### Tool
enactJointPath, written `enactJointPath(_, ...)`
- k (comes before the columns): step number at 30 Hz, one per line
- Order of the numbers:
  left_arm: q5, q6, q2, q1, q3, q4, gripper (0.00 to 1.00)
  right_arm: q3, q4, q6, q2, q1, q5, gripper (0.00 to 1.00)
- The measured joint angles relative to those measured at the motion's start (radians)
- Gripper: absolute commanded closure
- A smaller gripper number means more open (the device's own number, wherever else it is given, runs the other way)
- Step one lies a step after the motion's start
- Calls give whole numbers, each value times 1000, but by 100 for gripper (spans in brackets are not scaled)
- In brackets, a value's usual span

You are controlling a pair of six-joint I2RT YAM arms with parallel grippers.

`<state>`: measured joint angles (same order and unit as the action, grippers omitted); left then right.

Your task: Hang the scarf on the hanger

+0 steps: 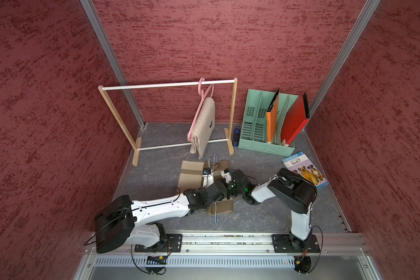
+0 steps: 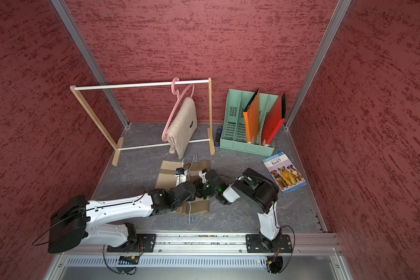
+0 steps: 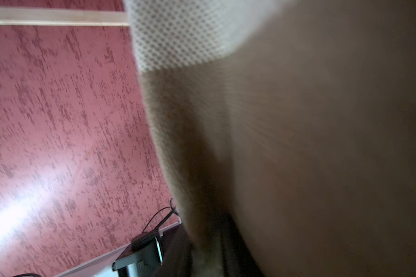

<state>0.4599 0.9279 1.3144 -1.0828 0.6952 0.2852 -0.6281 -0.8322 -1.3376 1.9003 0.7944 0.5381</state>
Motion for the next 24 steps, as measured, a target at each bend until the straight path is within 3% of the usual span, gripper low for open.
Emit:
enactJointPath(10, -18, -10, 1, 10, 0, -12, 100, 108, 86, 69, -246, -90, -11, 54)
enactJointPath(16, -38, -58, 1, 13, 5, -14, 100, 135, 169, 103, -403, -161, -28, 44)
enactJointPath(24, -60, -86, 1, 16, 12, -17, 100, 51, 108, -4, -332, -168, -52, 40)
